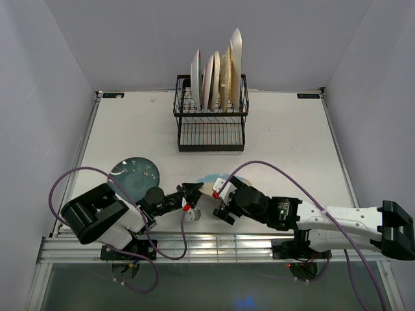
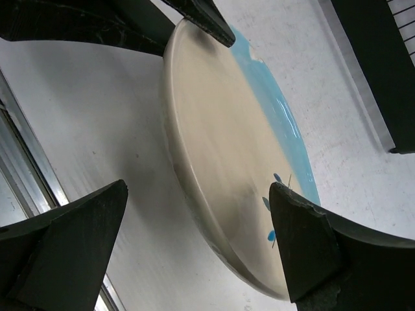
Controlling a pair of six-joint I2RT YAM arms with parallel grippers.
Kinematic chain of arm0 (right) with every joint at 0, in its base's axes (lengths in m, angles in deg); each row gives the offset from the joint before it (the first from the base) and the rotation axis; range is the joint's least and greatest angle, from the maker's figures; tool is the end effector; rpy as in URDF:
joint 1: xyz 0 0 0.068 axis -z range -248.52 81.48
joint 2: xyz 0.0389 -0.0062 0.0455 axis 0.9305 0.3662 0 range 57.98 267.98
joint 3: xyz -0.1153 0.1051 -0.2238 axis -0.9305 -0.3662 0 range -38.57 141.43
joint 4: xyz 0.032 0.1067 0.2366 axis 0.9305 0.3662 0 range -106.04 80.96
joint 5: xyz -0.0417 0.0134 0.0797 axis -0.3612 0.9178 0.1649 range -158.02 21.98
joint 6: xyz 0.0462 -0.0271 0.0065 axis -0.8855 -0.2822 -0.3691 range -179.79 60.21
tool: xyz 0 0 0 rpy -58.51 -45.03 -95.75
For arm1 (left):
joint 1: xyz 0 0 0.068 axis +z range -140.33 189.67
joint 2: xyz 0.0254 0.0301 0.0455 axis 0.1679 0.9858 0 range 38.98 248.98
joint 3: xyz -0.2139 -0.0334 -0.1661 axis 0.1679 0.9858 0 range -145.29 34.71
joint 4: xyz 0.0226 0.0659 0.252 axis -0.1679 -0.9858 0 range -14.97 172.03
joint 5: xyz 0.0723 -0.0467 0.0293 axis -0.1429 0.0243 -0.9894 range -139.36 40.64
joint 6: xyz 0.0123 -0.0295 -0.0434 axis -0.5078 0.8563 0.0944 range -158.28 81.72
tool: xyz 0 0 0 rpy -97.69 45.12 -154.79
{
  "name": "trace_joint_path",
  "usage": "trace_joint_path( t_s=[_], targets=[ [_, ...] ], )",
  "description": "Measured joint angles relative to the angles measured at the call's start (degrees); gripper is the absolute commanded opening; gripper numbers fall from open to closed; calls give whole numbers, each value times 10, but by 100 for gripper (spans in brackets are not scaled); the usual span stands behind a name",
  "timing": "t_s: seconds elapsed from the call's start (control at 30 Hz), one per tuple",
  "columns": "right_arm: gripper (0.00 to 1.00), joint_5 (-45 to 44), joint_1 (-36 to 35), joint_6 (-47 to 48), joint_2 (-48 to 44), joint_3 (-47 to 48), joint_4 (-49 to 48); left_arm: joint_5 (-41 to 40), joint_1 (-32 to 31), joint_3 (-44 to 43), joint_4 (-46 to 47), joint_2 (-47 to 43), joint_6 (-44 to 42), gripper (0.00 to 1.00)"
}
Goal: Load the plates into the dish rack
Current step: Pick up the plate at the center of the board.
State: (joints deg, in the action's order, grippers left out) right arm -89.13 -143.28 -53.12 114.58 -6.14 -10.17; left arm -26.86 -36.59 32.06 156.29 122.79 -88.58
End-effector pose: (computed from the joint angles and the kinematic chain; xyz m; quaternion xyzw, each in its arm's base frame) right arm 0.0690 0.2048 0.2346 -0.4861 0.7051 0.1435 0.4959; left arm 0.1247 -0.1500 0.1303 0.6339 0.3918 -0.1230 0.6553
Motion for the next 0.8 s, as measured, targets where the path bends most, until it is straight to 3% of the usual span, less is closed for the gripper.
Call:
trace_joint_path(
  t_s=[0.17,0.47,0.6,0.8],
  targets=[
    [100,-22,-14,15,16,0,-9,-3,0,0,1,1,-1,22],
    [74,-88,-19,10,37,10,-11,-7,0,0,2,1,-1,22],
    [58,-110,-23,8,56,26,-3,-7,0,0,2,1,-1,22],
    [49,-136,-35,4,79,35,6,-11,0,0,2,1,-1,22]
  ],
)
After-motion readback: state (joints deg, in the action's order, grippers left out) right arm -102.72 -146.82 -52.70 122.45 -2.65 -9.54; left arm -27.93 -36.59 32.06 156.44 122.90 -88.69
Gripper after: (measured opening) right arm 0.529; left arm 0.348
